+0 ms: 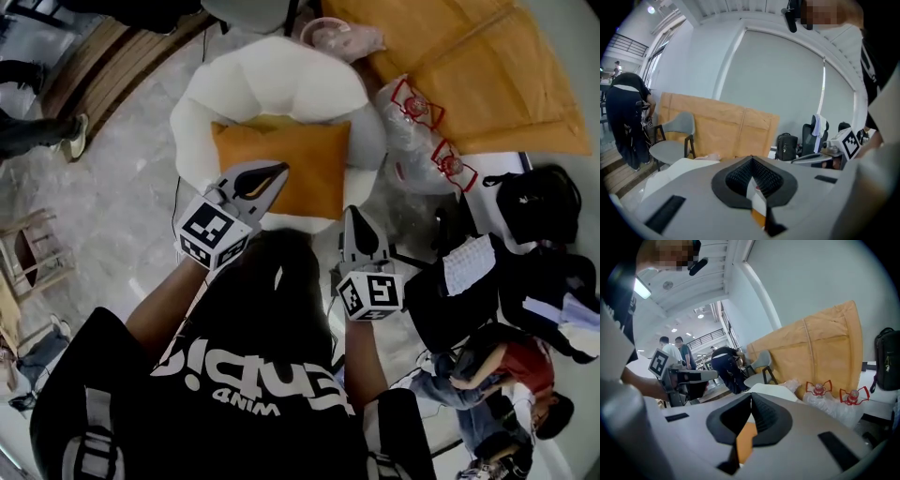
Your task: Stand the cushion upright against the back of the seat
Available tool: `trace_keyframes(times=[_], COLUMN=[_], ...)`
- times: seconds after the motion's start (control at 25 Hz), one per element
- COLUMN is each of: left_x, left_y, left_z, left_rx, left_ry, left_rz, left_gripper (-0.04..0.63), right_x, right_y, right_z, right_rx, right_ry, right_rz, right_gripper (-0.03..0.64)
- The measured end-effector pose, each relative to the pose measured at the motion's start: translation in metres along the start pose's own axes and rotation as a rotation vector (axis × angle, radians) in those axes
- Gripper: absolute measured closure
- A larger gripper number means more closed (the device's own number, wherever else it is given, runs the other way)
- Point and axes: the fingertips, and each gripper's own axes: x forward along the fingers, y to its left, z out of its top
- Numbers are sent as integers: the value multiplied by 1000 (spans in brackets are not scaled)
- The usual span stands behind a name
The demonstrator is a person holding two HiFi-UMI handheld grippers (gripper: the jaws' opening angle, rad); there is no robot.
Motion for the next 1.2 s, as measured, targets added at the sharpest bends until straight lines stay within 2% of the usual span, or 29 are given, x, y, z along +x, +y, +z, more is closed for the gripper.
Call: trace_keyframes(times=[0.24,0.72,1.0,1.2], left_x=[40,116,161,181], left_y=[19,61,82,94], left_z=[-55,-163,-241,-292], left_rx=[13,-2,68,106], left_ry=[140,244,285,363], left_rz=[-32,-57,-70,-91], left_gripper=[588,588,588,586], right_x=[27,85,123,143], right_y=[-29,-80,-108,-119], right_z=[-51,-163,-238,-311], right_rx=[78,161,209,269], right_ry=[49,112,139,232], right_rz=[-73,-129,-141,-180], right_gripper=[595,595,594,592])
